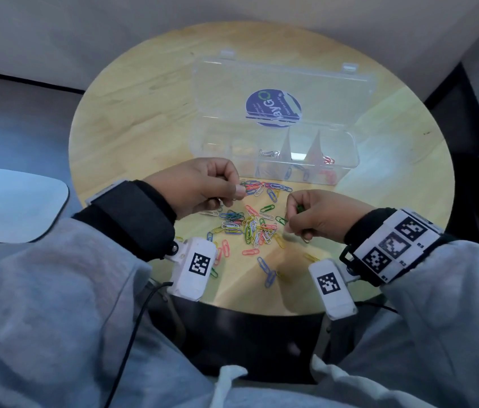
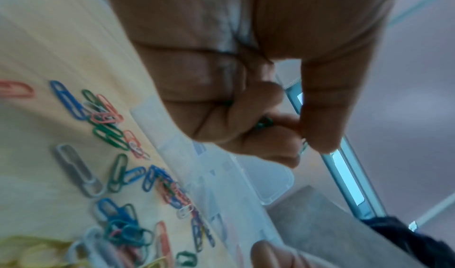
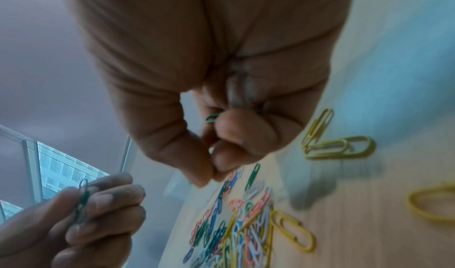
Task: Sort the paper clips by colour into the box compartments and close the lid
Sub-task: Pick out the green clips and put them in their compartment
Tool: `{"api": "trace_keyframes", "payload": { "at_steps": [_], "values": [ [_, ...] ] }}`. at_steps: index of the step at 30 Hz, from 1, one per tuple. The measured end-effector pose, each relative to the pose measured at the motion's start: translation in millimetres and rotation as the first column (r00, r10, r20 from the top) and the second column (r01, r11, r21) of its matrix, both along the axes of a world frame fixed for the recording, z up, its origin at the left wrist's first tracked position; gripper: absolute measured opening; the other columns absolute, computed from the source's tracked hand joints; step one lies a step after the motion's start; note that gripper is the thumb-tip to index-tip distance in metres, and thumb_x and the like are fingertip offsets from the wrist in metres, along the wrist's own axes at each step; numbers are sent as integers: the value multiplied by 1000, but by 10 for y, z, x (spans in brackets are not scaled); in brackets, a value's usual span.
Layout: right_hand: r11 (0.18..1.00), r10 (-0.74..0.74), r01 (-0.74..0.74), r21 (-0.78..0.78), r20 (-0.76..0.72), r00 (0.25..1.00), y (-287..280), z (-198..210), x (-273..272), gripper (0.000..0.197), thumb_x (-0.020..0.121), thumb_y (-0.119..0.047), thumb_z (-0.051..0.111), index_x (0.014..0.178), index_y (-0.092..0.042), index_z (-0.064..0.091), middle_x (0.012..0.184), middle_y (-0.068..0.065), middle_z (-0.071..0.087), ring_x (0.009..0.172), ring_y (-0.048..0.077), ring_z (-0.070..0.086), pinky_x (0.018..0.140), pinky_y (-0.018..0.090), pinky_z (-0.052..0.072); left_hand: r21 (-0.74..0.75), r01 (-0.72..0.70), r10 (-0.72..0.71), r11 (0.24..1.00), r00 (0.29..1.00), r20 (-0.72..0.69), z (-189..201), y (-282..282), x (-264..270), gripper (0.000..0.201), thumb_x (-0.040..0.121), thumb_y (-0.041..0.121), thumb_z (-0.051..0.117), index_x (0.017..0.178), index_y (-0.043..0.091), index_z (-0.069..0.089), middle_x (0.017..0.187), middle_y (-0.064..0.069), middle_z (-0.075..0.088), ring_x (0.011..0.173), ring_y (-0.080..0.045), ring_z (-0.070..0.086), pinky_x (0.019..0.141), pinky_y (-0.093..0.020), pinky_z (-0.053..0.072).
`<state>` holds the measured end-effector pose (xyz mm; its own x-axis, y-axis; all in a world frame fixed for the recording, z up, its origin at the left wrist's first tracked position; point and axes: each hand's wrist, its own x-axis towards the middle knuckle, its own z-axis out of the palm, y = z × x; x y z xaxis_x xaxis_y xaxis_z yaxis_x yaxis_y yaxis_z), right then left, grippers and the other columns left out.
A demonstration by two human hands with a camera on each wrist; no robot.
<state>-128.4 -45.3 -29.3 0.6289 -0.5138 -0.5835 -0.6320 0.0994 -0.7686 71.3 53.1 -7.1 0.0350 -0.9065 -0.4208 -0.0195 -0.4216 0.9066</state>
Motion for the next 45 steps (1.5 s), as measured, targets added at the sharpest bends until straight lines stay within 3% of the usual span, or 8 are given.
{"api": "trace_keyframes", "payload": {
  "at_steps": [5, 15, 22, 29, 36, 39, 41, 45],
  "values": [
    [992, -71, 65, 104, 51, 996, -45, -59, 27, 32, 84, 15, 43, 88, -11, 60, 49, -2, 47, 39, 8, 43, 39, 17, 36, 3, -196, 192, 981, 959, -208, 43, -19, 49, 19, 81, -5, 56, 77, 14, 54, 53, 2, 58, 41, -4, 47, 36, -11, 33],
    [971, -39, 35, 238, 13, 999, 112, -13, 175, 34, 87, 2, 26, 60, -3, 45, 64, 15, 45, 54, 26, 48, 41, 23, 40, 121, -393, 409, 912, 839, -358, 190, 7, 245, 29, 90, 8, 31, 83, 11, 59, 63, 1, 46, 42, -6, 43, 34, -10, 29],
    [948, 317, -317, 12, -70, 946, 292, 87, 448, 20, 78, -1, 64, 69, -14, 51, 60, 7, 56, 47, 14, 45, 45, 20, 38, 157, -452, 478, 878, 808, -344, 224, 121, 403, 21, 90, 13, 35, 85, 14, 54, 62, 4, 38, 43, -5, 33, 34, -11, 22],
    [720, 574, -654, -232, -330, 749, 580, 104, 782, 19, 74, -28, 75, 73, -24, 57, 42, -16, 46, 40, 1, 41, 49, 18, 31, 162, -467, 494, 869, 804, -330, 208, 197, 504, 15, 90, 16, 40, 85, 17, 54, 63, 4, 38, 50, -6, 31, 36, -11, 21],
    [330, 718, -885, -327, -522, 460, 701, 101, 974, 34, 82, -23, 67, 115, -28, 59, 65, -17, 39, 62, 5, 41, 52, 10, 25, 196, -493, 530, 848, 771, -353, 152, 143, 502, 15, 90, 14, 42, 83, 13, 55, 66, 0, 41, 53, -8, 36, 39, -10, 31],
    [235, 715, -907, -350, -570, 405, 695, 91, 1020, 20, 85, -18, 59, 104, -25, 61, 64, -17, 39, 73, 12, 43, 51, 12, 25, 205, -521, 558, 829, 736, -385, 127, 95, 512, 15, 90, 12, 39, 85, 10, 54, 69, -3, 44, 56, -10, 41, 42, -12, 39],
    [173, 712, -916, -361, -597, 370, 728, 69, 1045, 10, 85, -16, 55, 85, -25, 56, 62, -12, 41, 63, 11, 41, 48, 17, 24, 210, -523, 561, 826, 724, -402, 105, 103, 513, 16, 90, 11, 37, 86, 9, 53, 71, -5, 45, 56, -12, 43, 44, -13, 41],
    [149, 716, -931, -333, -613, 334, 733, 4, 1020, 21, 83, -15, 54, 67, -24, 44, 62, -7, 41, 54, 7, 35, 47, 21, 25, 221, -534, 573, 816, 699, -428, 64, 69, 507, 23, 88, 5, 29, 87, 8, 51, 75, -8, 47, 60, -16, 48, 49, -18, 48]
  ]
}}
